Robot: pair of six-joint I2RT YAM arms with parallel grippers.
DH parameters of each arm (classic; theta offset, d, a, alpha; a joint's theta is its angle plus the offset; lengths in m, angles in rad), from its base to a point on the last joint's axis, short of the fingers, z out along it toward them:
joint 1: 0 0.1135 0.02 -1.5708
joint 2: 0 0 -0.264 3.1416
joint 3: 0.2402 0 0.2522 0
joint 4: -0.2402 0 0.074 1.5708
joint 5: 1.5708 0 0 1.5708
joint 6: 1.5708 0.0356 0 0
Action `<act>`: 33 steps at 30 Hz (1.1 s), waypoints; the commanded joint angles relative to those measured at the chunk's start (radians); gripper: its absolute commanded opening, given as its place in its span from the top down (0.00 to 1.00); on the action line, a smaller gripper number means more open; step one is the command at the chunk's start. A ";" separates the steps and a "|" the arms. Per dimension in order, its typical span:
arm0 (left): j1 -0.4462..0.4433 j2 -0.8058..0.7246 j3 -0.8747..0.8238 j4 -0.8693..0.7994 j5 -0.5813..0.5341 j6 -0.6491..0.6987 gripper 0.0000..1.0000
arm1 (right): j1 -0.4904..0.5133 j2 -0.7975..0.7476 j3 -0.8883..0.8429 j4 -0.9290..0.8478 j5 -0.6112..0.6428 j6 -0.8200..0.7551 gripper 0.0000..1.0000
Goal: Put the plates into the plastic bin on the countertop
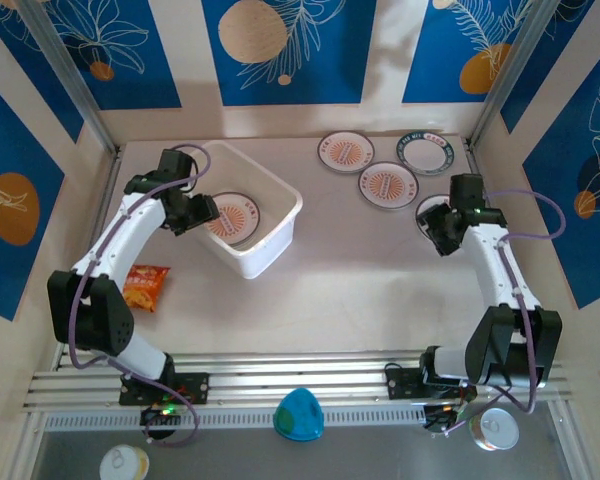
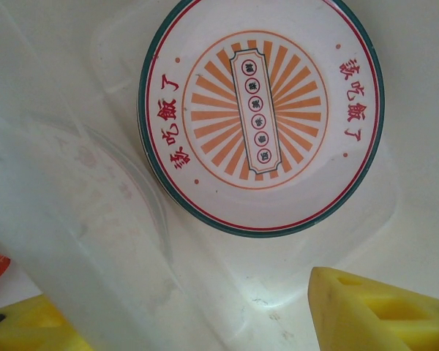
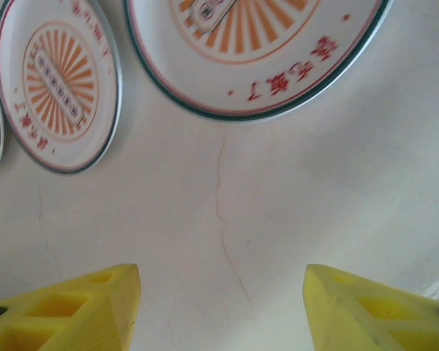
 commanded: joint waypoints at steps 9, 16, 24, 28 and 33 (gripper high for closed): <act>-0.025 -0.033 0.022 0.014 0.010 -0.011 0.34 | -0.177 0.150 -0.008 0.065 -0.054 -0.005 0.40; -0.025 -0.039 0.036 -0.006 -0.009 0.003 0.33 | -0.187 0.301 0.082 -0.009 -0.010 0.071 0.40; -0.025 -0.012 0.052 -0.017 0.011 0.000 0.33 | -0.185 0.374 0.121 -0.013 0.039 0.122 0.39; -0.026 -0.008 0.065 -0.035 0.006 0.005 0.33 | -0.176 0.426 0.172 -0.033 0.067 0.124 0.38; -0.026 -0.020 0.053 -0.067 -0.023 0.020 0.33 | -0.166 0.498 0.230 -0.056 0.103 0.110 0.38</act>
